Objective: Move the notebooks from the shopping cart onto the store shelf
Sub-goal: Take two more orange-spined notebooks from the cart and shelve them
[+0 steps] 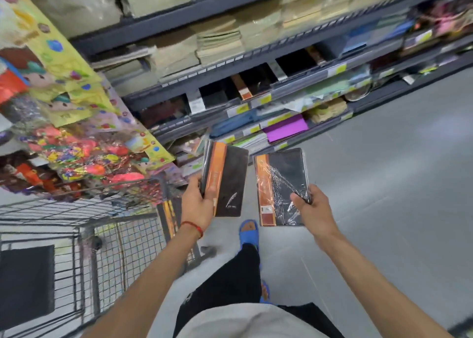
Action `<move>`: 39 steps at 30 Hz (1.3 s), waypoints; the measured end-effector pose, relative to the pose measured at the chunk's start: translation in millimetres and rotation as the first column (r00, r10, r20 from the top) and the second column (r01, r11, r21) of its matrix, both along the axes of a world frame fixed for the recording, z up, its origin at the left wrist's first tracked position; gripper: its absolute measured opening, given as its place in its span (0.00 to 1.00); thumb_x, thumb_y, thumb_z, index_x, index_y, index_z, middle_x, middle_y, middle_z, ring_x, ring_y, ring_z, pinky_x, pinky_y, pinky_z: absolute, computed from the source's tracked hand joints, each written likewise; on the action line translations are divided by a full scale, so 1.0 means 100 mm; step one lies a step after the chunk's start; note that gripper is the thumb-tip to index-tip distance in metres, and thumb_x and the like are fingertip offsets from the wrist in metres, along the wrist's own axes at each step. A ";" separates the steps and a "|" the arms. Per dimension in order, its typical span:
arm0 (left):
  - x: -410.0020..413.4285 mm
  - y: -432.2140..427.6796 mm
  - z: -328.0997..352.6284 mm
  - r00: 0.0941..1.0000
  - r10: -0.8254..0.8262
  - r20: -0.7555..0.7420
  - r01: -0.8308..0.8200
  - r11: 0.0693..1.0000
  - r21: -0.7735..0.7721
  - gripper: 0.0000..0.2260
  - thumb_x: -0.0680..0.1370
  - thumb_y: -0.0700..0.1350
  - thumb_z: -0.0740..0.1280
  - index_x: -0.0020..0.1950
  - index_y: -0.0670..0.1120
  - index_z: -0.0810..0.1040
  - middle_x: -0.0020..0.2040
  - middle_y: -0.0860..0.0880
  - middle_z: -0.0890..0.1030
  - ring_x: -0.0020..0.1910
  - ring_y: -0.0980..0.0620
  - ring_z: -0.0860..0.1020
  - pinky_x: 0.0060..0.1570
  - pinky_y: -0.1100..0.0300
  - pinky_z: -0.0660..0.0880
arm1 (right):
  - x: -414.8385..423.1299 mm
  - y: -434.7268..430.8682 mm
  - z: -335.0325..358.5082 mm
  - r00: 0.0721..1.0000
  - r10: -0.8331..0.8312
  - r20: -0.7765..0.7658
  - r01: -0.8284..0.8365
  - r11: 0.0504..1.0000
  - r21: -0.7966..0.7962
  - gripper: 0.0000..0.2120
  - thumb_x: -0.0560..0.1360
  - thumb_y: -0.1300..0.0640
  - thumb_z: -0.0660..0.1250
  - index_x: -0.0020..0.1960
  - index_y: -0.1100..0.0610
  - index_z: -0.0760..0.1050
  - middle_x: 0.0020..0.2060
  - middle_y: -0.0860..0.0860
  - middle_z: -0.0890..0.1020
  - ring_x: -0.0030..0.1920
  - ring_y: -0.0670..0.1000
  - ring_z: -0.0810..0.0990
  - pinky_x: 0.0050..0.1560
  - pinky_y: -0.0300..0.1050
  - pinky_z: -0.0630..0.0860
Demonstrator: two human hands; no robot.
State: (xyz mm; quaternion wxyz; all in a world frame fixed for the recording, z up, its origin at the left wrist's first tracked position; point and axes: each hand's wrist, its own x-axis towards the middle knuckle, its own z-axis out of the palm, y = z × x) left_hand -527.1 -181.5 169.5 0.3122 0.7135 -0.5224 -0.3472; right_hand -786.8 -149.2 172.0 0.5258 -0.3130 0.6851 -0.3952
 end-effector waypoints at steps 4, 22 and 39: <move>-0.21 -0.53 -0.16 1.000 -0.005 -0.012 0.005 0.999 0.048 0.09 0.80 0.43 0.65 0.60 0.47 0.72 0.47 0.49 0.80 0.45 0.47 0.79 0.47 0.52 0.76 | -0.21 -0.55 -0.06 0.998 0.064 -0.009 -0.064 0.998 0.017 0.08 0.80 0.67 0.64 0.58 0.59 0.76 0.48 0.52 0.85 0.42 0.43 0.83 0.42 0.35 0.78; -0.77 -1.84 -0.24 0.949 0.309 0.068 -0.316 0.912 0.261 0.10 0.78 0.38 0.65 0.59 0.44 0.73 0.49 0.43 0.81 0.47 0.43 0.79 0.47 0.54 0.76 | -0.66 -3.28 -0.47 0.904 0.409 0.121 -0.421 0.902 0.094 0.14 0.80 0.68 0.62 0.64 0.60 0.75 0.58 0.57 0.83 0.59 0.59 0.80 0.56 0.47 0.79; -1.34 -2.10 0.00 0.813 0.582 -0.020 -0.559 0.789 0.257 0.10 0.80 0.39 0.63 0.56 0.52 0.72 0.44 0.51 0.81 0.44 0.41 0.82 0.43 0.41 0.81 | -0.86 -4.01 -0.76 0.829 0.529 0.182 -0.559 0.772 0.301 0.21 0.74 0.62 0.75 0.64 0.56 0.74 0.61 0.57 0.82 0.56 0.54 0.84 0.47 0.49 0.84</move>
